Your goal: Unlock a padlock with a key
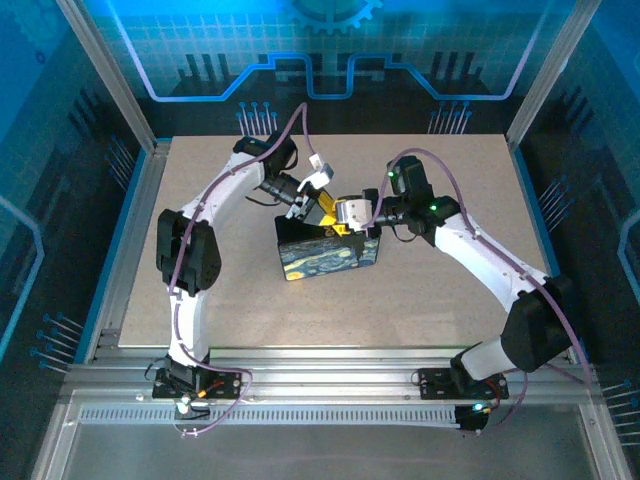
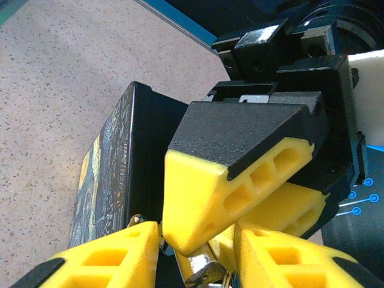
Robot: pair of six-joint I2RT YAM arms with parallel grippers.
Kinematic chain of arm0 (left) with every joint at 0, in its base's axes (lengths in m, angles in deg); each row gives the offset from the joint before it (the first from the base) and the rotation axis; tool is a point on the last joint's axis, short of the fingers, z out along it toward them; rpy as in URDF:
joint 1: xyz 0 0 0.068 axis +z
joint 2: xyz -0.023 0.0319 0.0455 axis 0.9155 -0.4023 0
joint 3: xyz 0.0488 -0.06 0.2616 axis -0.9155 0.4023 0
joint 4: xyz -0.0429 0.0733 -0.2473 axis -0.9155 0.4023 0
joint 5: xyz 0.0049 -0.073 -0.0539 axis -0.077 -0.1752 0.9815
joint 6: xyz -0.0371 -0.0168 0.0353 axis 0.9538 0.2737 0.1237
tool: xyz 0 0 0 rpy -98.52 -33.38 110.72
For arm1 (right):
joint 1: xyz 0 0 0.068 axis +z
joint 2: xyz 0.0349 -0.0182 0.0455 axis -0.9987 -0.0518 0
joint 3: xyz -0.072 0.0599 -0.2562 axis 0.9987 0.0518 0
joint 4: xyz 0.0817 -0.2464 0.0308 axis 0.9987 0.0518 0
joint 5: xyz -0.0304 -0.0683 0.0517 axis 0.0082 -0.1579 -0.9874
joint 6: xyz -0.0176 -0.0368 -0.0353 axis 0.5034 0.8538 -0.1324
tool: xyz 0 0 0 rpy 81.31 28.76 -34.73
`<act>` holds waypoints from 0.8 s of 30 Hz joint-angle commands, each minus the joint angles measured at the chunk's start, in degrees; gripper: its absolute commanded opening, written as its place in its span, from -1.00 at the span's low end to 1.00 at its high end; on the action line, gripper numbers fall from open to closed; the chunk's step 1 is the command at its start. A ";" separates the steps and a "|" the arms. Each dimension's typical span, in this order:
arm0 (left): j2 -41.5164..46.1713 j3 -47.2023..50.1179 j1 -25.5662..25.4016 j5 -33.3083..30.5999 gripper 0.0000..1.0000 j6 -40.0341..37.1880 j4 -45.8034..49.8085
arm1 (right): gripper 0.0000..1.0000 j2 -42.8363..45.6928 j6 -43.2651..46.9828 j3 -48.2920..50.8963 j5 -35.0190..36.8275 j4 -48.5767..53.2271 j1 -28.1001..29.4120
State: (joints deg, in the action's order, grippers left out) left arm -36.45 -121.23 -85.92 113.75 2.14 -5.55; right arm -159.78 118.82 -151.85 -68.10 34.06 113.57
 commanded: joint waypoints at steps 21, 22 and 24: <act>3.58 -2.14 0.22 2.18 -0.97 -2.67 3.71 | -0.18 4.22 -5.53 5.88 6.46 -4.04 -7.06; 3.62 -2.02 0.26 2.00 -0.97 -2.49 3.64 | -0.17 4.78 -6.47 6.22 5.75 -4.59 -7.88; 3.70 -1.77 0.23 1.76 -0.97 -2.29 3.49 | -0.17 5.73 -8.64 7.02 4.33 -5.98 -9.32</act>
State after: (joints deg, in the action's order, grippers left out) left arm -36.34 -121.56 -85.87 112.99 1.31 -4.85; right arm -155.87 114.25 -146.24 -64.89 30.98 106.41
